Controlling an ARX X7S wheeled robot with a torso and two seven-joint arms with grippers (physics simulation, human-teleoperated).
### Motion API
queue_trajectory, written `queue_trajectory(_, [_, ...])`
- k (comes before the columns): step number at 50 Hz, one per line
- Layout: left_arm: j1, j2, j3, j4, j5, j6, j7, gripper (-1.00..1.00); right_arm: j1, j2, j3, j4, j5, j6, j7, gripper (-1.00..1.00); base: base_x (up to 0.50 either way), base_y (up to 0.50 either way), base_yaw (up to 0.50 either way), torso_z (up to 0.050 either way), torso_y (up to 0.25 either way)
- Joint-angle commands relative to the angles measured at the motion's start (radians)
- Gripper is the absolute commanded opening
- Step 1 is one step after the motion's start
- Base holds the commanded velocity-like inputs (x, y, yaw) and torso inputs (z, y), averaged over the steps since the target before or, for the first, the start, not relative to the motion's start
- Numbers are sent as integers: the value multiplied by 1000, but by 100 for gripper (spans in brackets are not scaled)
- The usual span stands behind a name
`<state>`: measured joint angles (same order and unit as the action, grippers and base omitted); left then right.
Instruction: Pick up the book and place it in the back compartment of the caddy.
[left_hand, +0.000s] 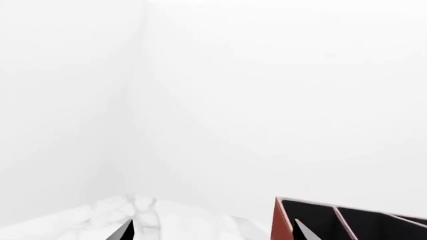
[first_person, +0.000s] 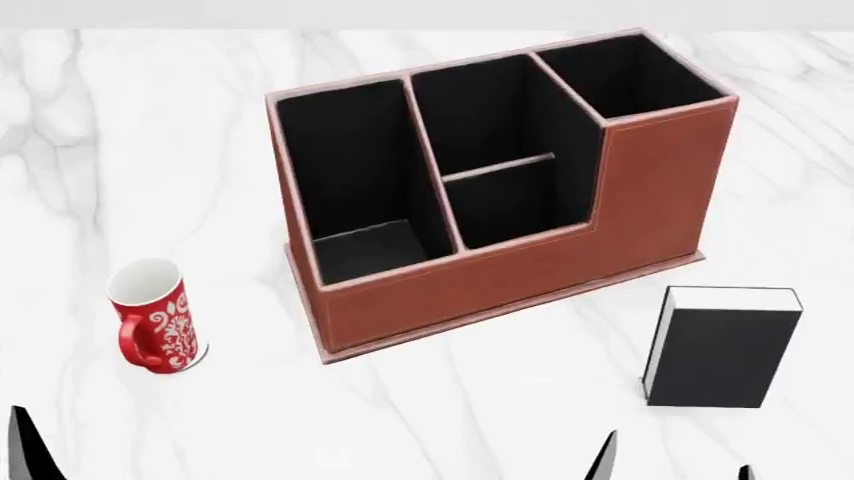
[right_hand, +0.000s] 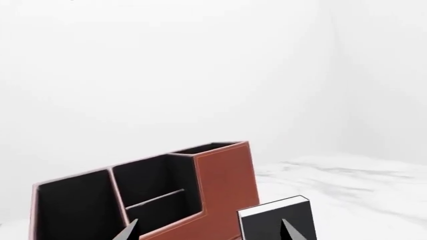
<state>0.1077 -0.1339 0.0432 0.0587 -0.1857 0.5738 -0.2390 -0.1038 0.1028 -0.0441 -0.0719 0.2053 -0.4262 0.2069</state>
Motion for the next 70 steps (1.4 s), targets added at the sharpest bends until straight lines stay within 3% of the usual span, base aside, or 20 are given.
queue_trajectory(1, [1,-8,9,1,-6,7,-10,100,2,11,-15,10,10,-14,10,100,0,-125,0,0,0])
queue_trajectory(70, [-9,-45,47,-18,-35,28,-53,100,16,60,-68,29,62,-34,52,100,0,-125,0,0,0])
